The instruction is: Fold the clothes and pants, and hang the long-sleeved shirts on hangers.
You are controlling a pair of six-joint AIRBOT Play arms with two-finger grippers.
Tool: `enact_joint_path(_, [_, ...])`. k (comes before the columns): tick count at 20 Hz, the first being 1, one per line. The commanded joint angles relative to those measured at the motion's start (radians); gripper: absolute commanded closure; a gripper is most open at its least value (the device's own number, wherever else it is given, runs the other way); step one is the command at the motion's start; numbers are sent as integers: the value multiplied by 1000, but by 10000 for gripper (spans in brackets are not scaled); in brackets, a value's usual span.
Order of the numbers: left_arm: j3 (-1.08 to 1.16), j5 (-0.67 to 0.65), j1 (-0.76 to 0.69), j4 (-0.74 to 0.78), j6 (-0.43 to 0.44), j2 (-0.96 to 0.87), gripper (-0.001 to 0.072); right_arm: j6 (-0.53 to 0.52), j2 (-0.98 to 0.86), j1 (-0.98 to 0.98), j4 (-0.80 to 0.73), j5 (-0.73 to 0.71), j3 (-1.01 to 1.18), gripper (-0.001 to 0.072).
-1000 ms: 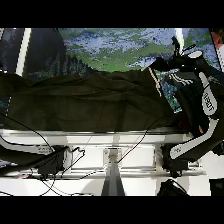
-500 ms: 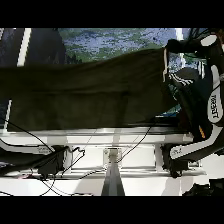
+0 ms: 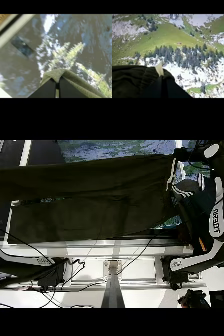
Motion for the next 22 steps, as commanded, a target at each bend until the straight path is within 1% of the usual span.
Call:
enact_joint_path(1, [1,42,0,-96,-3,-105,689,5,-34,0,-6,-53,1,681])
enact_joint_path(5, [1,235,-7,-309,1,-216,688,6,-61,1,11,-227,1,681])
enact_joint_path(7, [1,320,-32,-346,19,-258,688,6,-69,3,29,-303,1,675])
enact_joint_path(8, [1,356,-48,-346,19,-275,688,5,-71,3,29,-325,1,563])
enact_joint_path(9, [1,389,-65,-346,19,-287,586,5,-72,5,26,-340,1,326])
enact_joint_path(10, [2,410,-81,-346,30,-293,284,5,-71,5,25,-348,1,127])
enact_joint_path(11, [2,430,-98,-346,79,-291,13,5,-71,5,24,-346,1,104])
enact_joint_path(13, [2,443,-124,-346,137,-277,6,5,-70,5,24,-337,2,104])
enact_joint_path(15, [2,425,-134,-346,137,-246,6,5,-58,5,15,-320,2,104])
enact_joint_path(17, [2,372,-132,-330,141,-198,7,5,-28,1,-3,-286,2,104])
enact_joint_path(18, [2,322,-127,-297,141,-166,7,5,-5,2,-14,-254,2,104])
enact_joint_path(20, [2,174,-115,-189,140,-103,22,5,50,-1,-47,-161,2,105])
enact_joint_path(22, [2,-37,-101,-46,140,-49,233,2,110,0,-78,-51,2,106])
